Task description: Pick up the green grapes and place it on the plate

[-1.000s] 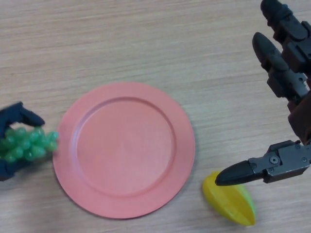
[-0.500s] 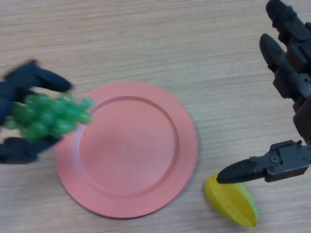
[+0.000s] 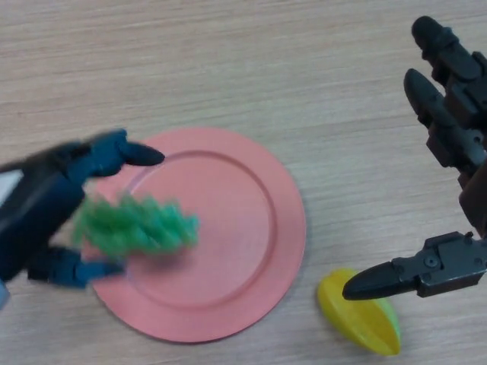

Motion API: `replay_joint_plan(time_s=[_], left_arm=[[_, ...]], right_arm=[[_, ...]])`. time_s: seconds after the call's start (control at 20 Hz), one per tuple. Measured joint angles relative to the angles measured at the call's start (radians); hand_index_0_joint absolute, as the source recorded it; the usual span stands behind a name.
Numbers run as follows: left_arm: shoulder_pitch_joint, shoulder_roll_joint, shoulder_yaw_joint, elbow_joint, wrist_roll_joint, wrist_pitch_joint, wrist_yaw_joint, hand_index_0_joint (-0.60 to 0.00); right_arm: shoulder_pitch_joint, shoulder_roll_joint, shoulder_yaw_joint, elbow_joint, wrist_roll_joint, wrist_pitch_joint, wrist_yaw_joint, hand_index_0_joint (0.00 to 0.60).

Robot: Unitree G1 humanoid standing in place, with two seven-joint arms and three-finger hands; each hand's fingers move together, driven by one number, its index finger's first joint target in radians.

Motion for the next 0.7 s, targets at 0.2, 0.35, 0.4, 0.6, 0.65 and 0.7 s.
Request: replay_joint_plan(time_s=[0.2, 0.35, 0.4, 0.6, 0.65, 0.7], left_arm=[[0.006, -0.02, 0.005, 0.014, 0.041, 0.0, -0.01, 0.0], [-0.041, -0.019, 0.032, -0.071, -0.109, 0.057, -0.011, 0.0], [-0.05, -0.008, 0.043, -0.081, -0.119, 0.058, -0.011, 0.0], [-0.078, 0.063, 0.123, -0.045, -0.115, -0.026, -0.002, 0.0], [-0.091, 0.08, 0.155, -0.018, -0.112, -0.094, 0.032, 0.0], [-0.093, 0.093, 0.176, 0.004, -0.104, -0.153, 0.071, 0.0]], right_arm=[[0.003, -0.02, 0.001, 0.0, 0.031, -0.015, -0.017, 0.0], [-0.003, -0.049, 0.001, 0.0, 0.061, -0.015, -0.033, 0.0], [-0.008, -0.049, 0.001, -0.001, 0.065, -0.015, -0.033, 0.0], [-0.019, -0.047, 0.001, 0.0, 0.065, -0.015, -0.033, 0.0], [-0.023, -0.045, 0.002, 0.0, 0.064, -0.015, -0.032, 0.0], [-0.027, -0.039, 0.002, 0.0, 0.063, -0.015, -0.032, 0.0]])
